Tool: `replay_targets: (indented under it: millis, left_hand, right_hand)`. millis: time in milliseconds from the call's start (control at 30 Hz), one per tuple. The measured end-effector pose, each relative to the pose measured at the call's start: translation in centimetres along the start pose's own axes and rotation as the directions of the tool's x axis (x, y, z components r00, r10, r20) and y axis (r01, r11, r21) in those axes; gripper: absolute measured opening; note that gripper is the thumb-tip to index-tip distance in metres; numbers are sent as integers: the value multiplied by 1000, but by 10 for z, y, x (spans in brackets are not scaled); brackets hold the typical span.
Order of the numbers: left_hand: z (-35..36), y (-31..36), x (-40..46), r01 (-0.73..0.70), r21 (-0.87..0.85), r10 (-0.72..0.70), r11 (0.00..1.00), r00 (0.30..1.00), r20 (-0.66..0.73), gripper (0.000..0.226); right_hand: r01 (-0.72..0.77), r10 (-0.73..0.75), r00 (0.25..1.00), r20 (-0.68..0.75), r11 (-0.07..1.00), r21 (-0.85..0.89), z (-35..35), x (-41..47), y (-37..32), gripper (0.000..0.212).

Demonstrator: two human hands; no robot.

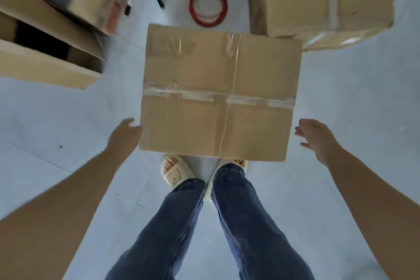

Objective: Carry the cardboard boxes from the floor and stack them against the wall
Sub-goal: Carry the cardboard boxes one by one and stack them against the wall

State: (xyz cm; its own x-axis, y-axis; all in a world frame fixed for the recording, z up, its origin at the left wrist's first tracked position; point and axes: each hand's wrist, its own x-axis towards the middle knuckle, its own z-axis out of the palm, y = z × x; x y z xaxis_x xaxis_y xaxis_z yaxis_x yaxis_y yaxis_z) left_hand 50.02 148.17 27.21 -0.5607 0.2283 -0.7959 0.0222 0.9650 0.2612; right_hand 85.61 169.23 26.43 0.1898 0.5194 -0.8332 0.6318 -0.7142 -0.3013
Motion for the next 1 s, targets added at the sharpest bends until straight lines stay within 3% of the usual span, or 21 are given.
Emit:
replay_targets:
  millis: [133,267,433,533,733,1000]
  left_hand:
    - [42,-8,79,4,172,-5,985,1000,4,57]
    - [52,-22,100,81,-1,-81,997,995,-59,44]
    - [35,-20,91,196,-221,-227,955,966,-125,42]
    - [11,-6,71,194,-199,-238,961,944,-228,49]
    - [-53,15,6,237,-226,-289,945,929,-231,50]
    - [-125,-11,-129,213,-353,-328,911,893,-307,24]
  right_hand:
    - [-8,-7,993,-114,992,-130,41,70,42,51]
    - [9,-45,975,-216,986,-166,51,88,63,47]
    - [-88,96,988,-121,993,73,30,77,37,35]
    - [-61,56,987,-152,998,-30,11,51,10,45]
    - [-3,-54,967,-249,975,-224,-12,-27,-38,44]
    - [125,-195,951,-240,952,-280,-45,-160,-96,38]
